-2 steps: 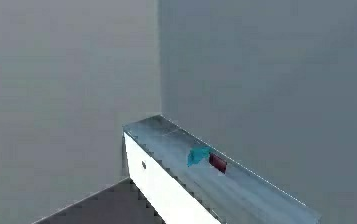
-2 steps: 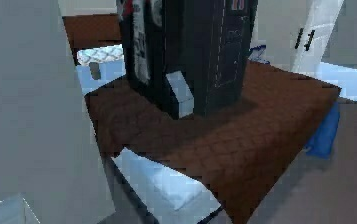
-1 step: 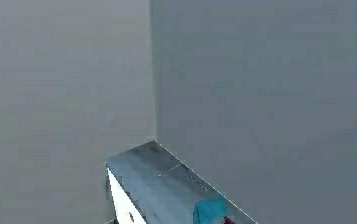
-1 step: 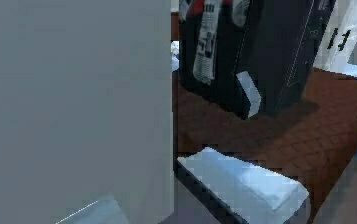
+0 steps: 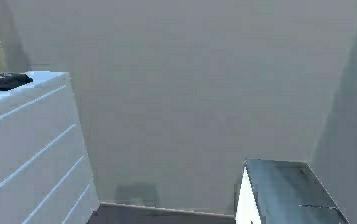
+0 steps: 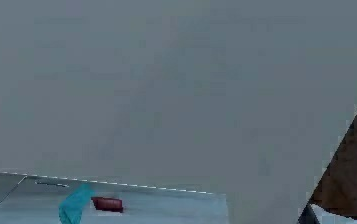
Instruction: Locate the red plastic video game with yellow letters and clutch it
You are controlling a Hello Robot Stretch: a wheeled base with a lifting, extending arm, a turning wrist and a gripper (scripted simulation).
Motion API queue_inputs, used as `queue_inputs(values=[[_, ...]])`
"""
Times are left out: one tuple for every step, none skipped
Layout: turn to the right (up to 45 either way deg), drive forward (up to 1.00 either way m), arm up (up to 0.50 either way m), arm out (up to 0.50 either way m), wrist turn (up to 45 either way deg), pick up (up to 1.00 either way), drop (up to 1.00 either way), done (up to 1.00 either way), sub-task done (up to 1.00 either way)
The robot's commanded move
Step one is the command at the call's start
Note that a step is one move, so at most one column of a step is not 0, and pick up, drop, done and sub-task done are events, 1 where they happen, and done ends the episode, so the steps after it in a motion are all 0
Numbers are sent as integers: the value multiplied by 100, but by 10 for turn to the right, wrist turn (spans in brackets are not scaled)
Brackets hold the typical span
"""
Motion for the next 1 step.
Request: queue_inputs(values=[[-210,0,0,0,0,0,0,0,0]])
